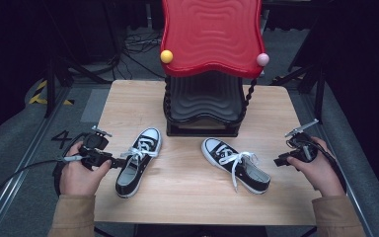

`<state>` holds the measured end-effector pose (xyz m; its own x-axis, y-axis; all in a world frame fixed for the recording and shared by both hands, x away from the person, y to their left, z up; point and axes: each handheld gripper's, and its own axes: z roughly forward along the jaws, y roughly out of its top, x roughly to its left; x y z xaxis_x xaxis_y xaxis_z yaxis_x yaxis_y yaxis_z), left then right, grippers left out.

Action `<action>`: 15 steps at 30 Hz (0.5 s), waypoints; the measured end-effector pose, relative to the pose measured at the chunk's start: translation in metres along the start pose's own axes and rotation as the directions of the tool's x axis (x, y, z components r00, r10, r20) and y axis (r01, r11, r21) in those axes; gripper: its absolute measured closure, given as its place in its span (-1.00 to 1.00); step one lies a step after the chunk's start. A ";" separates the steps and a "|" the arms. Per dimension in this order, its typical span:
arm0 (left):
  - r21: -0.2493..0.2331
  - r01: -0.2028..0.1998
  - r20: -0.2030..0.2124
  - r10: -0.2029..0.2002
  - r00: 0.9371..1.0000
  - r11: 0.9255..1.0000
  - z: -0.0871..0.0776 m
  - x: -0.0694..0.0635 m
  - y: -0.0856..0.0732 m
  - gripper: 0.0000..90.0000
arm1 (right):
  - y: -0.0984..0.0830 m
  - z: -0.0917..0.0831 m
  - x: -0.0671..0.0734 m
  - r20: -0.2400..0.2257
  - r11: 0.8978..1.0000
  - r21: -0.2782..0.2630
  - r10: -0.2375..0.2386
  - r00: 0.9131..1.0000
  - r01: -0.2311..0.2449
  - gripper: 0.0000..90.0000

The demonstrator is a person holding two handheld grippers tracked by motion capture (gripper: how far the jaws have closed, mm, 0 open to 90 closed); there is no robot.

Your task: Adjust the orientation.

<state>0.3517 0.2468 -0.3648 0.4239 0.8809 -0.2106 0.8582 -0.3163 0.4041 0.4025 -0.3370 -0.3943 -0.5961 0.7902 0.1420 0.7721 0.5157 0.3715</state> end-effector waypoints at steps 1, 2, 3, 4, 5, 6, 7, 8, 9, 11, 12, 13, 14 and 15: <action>0.002 -0.011 0.009 0.011 1.000 1.000 -0.001 -0.002 0.000 -0.03 | 0.000 0.000 0.000 0.000 1.000 -0.002 0.001 1.000 -0.001 0.45; 0.002 -0.018 0.019 0.018 1.000 1.000 -0.002 -0.005 0.001 -0.02 | -0.001 0.000 -0.001 -0.001 1.000 -0.004 0.001 1.000 -0.001 0.44; -0.002 -0.024 0.030 0.024 0.999 1.000 -0.003 -0.008 0.001 -0.01 | -0.001 0.000 -0.001 -0.002 1.000 -0.007 0.003 1.000 -0.003 0.44; -0.004 -0.034 0.030 0.035 0.999 0.999 -0.004 -0.011 0.001 -0.01 | -0.001 -0.001 -0.001 -0.003 1.000 -0.009 0.003 1.000 -0.003 0.43; -0.004 -0.046 0.045 0.046 0.998 0.999 -0.005 -0.015 0.001 0.00 | -0.001 -0.001 -0.001 -0.003 1.000 -0.012 0.008 1.000 -0.008 0.43; -0.002 -0.051 0.048 0.051 0.998 0.999 -0.006 -0.017 0.001 0.00 | -0.002 -0.001 -0.002 -0.005 1.000 -0.013 0.011 1.000 -0.011 0.42; -0.002 -0.060 0.068 0.060 0.996 0.998 -0.005 -0.020 0.001 0.00 | -0.002 -0.001 -0.002 -0.005 1.000 -0.014 0.013 1.000 -0.013 0.41; -0.001 -0.062 0.074 0.062 0.995 0.998 -0.005 -0.021 0.001 0.01 | -0.002 -0.001 -0.002 -0.006 1.000 -0.016 0.016 1.000 -0.016 0.41; 0.002 -0.067 0.086 0.066 0.994 0.998 -0.004 -0.023 0.001 0.03 | -0.001 0.000 -0.001 -0.007 1.000 -0.016 0.016 1.000 -0.016 0.40; 0.003 -0.070 0.087 0.069 0.994 0.998 -0.003 -0.024 0.002 0.05 | -0.001 0.000 -0.001 -0.008 1.000 -0.016 0.017 1.000 -0.017 0.40; 0.009 -0.070 0.089 0.069 0.994 0.997 -0.001 -0.026 0.002 0.05 | -0.001 0.000 -0.001 -0.006 1.000 -0.016 0.019 1.000 -0.019 0.40; 0.015 -0.067 0.096 0.066 0.993 0.998 0.000 -0.027 0.002 0.05 | -0.001 0.000 0.000 -0.007 1.000 -0.016 0.021 1.000 -0.021 0.40; 0.019 -0.071 0.101 0.069 0.992 0.997 0.001 -0.029 0.002 0.05 | -0.001 0.000 0.000 -0.007 1.000 -0.016 0.021 1.000 -0.021 0.39; 0.022 -0.072 0.105 0.069 0.992 0.997 0.002 -0.030 0.003 0.05 | -0.001 0.001 0.000 -0.009 1.000 -0.017 0.023 1.000 -0.024 0.39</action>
<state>0.3420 0.2191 -0.3592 0.5102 0.8149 -0.2749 0.8318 -0.3864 0.3986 0.4015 -0.3370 -0.3951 -0.5797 0.7993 0.1585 0.7820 0.4910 0.3839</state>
